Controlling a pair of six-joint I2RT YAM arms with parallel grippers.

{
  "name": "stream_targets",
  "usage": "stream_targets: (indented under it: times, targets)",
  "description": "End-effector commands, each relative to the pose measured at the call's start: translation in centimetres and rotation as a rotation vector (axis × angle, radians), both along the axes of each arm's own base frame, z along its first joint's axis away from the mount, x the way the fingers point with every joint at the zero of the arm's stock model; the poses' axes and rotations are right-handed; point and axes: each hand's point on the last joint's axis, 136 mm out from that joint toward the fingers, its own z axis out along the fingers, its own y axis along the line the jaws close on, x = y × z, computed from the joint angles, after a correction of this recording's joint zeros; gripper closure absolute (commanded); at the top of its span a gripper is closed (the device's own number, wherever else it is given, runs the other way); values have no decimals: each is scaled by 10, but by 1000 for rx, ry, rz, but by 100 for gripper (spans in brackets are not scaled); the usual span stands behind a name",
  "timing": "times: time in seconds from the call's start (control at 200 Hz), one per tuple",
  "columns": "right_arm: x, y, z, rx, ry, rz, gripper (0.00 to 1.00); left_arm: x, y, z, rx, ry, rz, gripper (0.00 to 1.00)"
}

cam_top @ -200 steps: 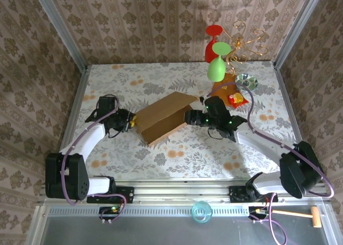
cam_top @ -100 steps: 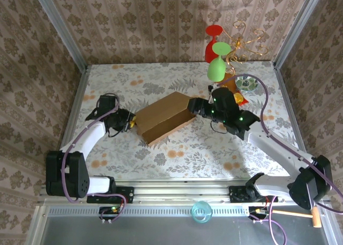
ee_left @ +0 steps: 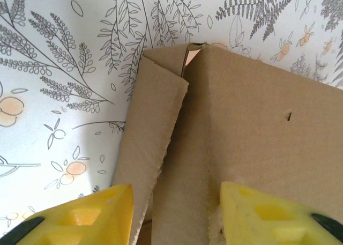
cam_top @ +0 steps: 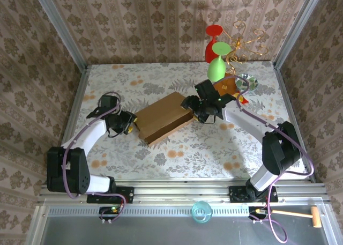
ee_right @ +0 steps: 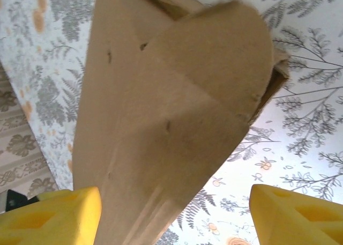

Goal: Fold the paper box

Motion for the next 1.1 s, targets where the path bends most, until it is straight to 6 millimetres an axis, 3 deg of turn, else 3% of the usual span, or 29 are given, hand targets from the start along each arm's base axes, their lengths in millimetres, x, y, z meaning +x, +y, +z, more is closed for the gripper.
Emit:
stream_targets:
  times: [0.0, 0.37, 0.56, 0.8, 1.095]
  targets:
    - [-3, -2, -12, 6, 81, -17, 26, 3, -6, 1, 11, -19, -64, 52]
    - [-27, -17, -76, -64, 222, 29, 31, -3, -13, -22, -1, -7, -85, 59]
    - [-40, -21, -97, -90, 286, 52, 34, -6, -16, -33, 8, -2, -103, 65]
    - [-41, -26, -88, -117, 273, 69, 34, -7, -15, -38, 30, -12, -114, 78]
    - [-17, -56, -30, -327, 1, 243, 30, -3, -15, -38, 95, -40, -248, 83]
